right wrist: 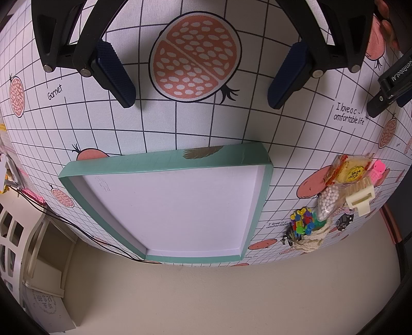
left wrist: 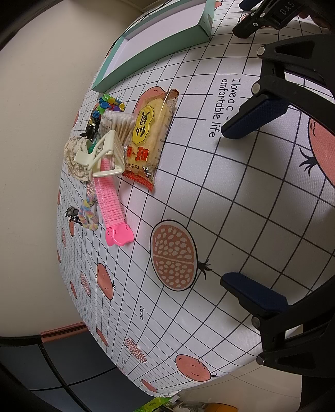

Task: Organize objects
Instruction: 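Move the left tool toward the cream plastic clip in the pile, then close the left tool on the cream plastic clip and lift it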

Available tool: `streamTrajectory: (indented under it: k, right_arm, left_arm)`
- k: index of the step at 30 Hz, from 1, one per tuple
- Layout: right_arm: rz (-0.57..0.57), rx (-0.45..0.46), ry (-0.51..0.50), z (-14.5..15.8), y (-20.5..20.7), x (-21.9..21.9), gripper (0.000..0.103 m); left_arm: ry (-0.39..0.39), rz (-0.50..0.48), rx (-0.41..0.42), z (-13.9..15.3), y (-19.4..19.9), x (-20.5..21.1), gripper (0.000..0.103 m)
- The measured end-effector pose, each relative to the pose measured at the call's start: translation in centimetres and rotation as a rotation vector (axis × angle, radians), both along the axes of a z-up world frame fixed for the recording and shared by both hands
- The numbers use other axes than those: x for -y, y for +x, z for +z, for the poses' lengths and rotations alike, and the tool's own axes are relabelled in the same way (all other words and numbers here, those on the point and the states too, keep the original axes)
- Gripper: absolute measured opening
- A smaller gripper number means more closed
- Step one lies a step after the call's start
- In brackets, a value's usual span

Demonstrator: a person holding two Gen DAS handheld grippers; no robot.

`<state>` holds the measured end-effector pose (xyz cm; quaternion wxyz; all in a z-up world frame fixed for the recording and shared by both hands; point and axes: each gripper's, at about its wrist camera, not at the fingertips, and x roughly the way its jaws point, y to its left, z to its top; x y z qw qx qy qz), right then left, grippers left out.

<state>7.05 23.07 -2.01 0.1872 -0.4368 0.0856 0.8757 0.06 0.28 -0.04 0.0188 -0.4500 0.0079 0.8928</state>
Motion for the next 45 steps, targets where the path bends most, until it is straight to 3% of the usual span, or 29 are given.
streamTrajectory:
  k: [17, 23, 32, 38, 42, 45]
  right_arm:
    - [0.001, -0.013, -0.013, 0.5, -0.2, -0.1, 0.102]
    - [0.026, -0.067, -0.005, 2.9, -0.7, 0.6, 0.101]
    - [0.12, -0.106, 0.026, 8.6, -4.0, 2.9, 0.1]
    - [0.206, -0.061, 0.055, 11.1, -7.1, 4.4, 0.099]
    - [0.239, -0.027, 0.02, 11.5, -9.2, 4.8, 0.099]
    - [0.276, 0.004, 0.0, 11.4, -10.7, 5.4, 0.098]
  left_arm:
    - [0.026, -0.007, 0.018, 0.4, -0.5, 0.2, 0.103]
    - [0.069, -0.011, 0.025, 2.2, -1.6, 0.3, 0.103]
    - [0.031, -0.028, 0.04, 7.3, -5.4, -0.1, 0.103]
    - [0.037, -0.025, 0.079, 9.7, -8.1, 0.6, 0.103]
    - [0.022, -0.026, 0.089, 10.3, -10.0, 0.9, 0.103]
    - [0.065, -0.009, 0.13, 10.0, -11.1, 1.5, 0.103]
